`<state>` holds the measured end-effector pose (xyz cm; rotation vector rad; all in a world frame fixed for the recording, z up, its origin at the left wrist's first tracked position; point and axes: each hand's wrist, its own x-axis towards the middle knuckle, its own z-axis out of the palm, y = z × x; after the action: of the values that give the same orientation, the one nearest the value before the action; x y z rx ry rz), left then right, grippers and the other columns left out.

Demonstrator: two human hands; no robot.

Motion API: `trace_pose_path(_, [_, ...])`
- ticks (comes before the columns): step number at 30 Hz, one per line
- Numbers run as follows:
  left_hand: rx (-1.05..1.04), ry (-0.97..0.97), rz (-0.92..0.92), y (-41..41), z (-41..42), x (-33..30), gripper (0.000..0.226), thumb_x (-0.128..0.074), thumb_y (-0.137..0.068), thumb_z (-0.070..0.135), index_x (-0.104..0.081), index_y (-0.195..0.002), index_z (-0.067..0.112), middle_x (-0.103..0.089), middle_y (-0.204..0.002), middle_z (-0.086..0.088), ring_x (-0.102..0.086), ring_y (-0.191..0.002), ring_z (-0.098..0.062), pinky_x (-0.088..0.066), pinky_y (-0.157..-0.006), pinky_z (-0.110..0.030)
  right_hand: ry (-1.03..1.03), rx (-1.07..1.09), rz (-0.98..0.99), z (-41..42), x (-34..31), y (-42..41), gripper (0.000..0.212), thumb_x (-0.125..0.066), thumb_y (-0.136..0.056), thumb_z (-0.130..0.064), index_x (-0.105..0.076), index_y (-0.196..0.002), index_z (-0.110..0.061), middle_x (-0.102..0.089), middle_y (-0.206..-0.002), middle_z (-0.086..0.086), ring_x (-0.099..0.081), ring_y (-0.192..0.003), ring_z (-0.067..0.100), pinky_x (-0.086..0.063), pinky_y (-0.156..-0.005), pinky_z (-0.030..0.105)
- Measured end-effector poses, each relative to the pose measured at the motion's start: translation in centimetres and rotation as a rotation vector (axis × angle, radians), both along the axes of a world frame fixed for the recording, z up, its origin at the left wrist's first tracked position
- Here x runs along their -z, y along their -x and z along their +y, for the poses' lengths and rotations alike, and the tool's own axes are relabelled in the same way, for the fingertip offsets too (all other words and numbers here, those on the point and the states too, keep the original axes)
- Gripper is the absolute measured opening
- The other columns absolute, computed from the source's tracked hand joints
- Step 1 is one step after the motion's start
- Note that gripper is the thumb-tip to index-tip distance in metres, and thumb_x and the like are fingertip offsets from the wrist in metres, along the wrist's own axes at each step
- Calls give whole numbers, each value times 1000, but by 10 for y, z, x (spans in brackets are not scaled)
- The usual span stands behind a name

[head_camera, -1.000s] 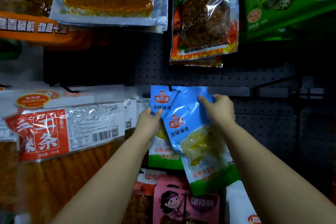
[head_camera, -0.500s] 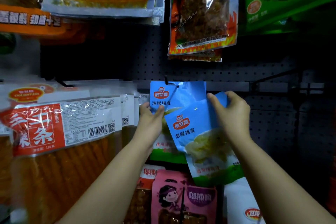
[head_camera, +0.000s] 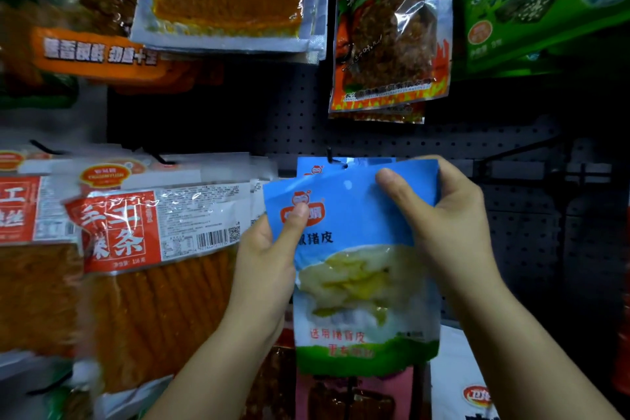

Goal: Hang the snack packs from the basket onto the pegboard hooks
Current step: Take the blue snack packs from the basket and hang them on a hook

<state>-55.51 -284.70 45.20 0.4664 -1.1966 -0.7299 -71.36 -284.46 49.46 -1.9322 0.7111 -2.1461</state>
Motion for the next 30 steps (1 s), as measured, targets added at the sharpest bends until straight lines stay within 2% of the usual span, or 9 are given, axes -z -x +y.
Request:
trace_pose_path(2, [-28, 80, 68, -5, 7, -3, 16, -62, -75, 39, -74, -79, 29, -76, -86, -1, -73, -78, -16, -56, -61, -24, 62, 48, 39, 6, -4, -5, 16, -73, -80, -32, -60, -70, -31, -66, -73, -20, -62, -68, -4, -49, -58, 14])
trace_pose_path(5, [-65, 161, 77, -11, 17, -9, 14, -64, -75, 42, -73, -77, 31, -76, -83, 1, -73, -77, -15, -55, -59, -22, 135, 66, 47, 13, -9, -11, 14, -68, -79, -33, -58, -71, -35, -64, -75, -25, -60, -71, -8, -44, -60, 9])
trace_pose_path(10, [-95, 171, 68, -17, 21, -25, 11, -63, -77, 37, -72, -76, 31, -76, -82, 1, -73, -77, -15, -55, -60, -24, 148, 35, 24, 14, -21, -17, 11, -70, -83, -30, -60, -78, -34, -64, -82, -20, -61, -78, -5, -46, -61, 10])
trace_pose_path(16, [-77, 96, 63, -20, 13, -36, 17, -61, -88, 25, -71, -74, 24, -76, -80, -2, -73, -75, -16, -57, -59, -27, 97, 48, -1, 6, -27, -20, 11, -70, -84, -30, -60, -81, -36, -63, -88, -15, -61, -80, -3, -47, -60, 12])
trace_pose_path(18, [-70, 72, 45, -20, 8, -35, 14, -61, -88, 25, -70, -78, 23, -76, -82, -2, -73, -76, -17, -58, -61, -29, 62, 41, -15, 1, -26, -19, 10, -70, -84, -30, -61, -81, -35, -64, -89, -13, -63, -81, 2, -51, -63, 19])
trace_pose_path(21, [-67, 49, 45, -19, 1, -32, 17, -61, -89, 24, -71, -75, 22, -76, -80, -3, -73, -72, -16, -57, -57, -26, 0, 30, -15, -8, -23, -19, 10, -70, -84, -31, -62, -81, -35, -67, -91, -10, -66, -86, 10, -55, -69, 32])
trace_pose_path(23, [-59, 6, 42, -18, -5, -28, 17, -61, -89, 26, -71, -75, 21, -76, -80, -3, -73, -72, -16, -56, -55, -26, -20, 42, -16, -15, -21, -18, 9, -70, -83, -31, -62, -81, -34, -66, -89, -12, -65, -86, 9, -54, -68, 30])
trace_pose_path(28, [-6, -107, -36, -22, -26, -13, 19, -60, -89, 29, -66, -99, 13, -76, -88, -2, -73, -78, -16, -56, -57, -23, -69, 115, -40, -42, -19, -14, 9, -69, -84, -28, -61, -83, -29, -64, -88, -14, -64, -89, 13, -54, -72, 32])
trace_pose_path(30, [11, -171, -70, -21, -36, 0, 22, -61, -88, 28, -60, -103, 12, -76, -87, -1, -73, -76, -15, -55, -56, -22, -80, 154, -34, -55, -21, -13, 9, -68, -85, -28, -60, -87, -26, -62, -87, -16, -62, -88, 10, -51, -68, 27])
